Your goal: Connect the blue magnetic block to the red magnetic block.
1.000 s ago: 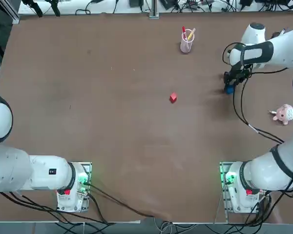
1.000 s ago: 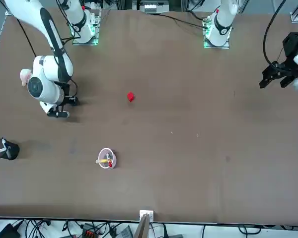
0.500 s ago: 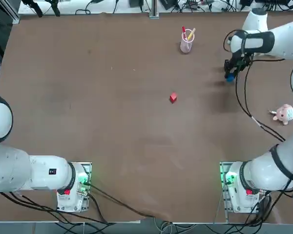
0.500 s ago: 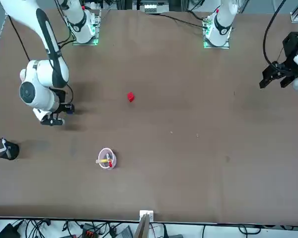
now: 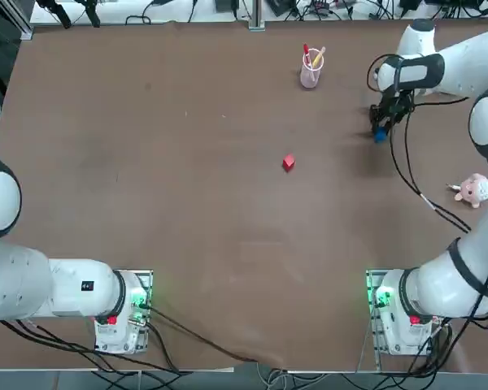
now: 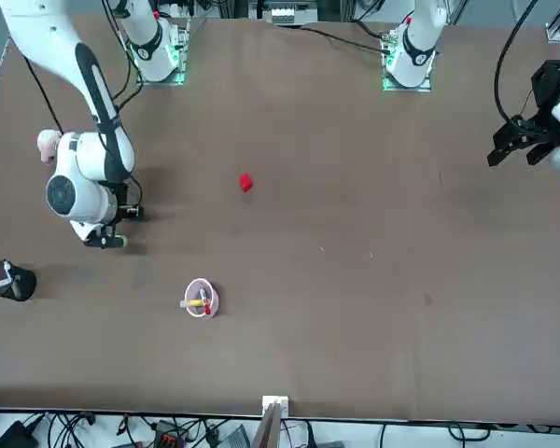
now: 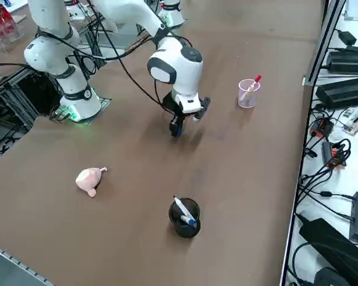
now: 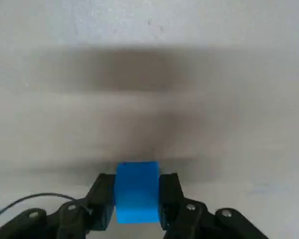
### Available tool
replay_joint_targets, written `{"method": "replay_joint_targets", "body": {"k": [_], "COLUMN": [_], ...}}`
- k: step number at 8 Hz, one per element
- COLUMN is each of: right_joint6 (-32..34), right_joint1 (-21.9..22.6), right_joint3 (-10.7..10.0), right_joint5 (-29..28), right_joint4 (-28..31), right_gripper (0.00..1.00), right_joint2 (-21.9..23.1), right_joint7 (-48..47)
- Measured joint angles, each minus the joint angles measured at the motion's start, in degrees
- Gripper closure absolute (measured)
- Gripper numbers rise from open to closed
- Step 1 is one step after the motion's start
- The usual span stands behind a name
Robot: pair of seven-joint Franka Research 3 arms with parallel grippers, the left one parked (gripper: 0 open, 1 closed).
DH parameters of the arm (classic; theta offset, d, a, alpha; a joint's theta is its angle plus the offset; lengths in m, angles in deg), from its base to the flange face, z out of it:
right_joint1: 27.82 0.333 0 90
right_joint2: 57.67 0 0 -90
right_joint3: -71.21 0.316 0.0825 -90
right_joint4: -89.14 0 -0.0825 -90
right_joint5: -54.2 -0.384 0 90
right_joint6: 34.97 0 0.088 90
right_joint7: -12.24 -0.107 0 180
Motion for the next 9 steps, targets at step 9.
{"method": "replay_joint_targets", "body": {"k": [9], "right_joint6": [19.14], "right_joint1": [0.11], "right_joint3": [0.02], "right_joint5": [0.01], "right_joint4": [-3.2], "right_gripper": [0.0], "right_joint2": [16.76], "right_joint7": [0.05]}}
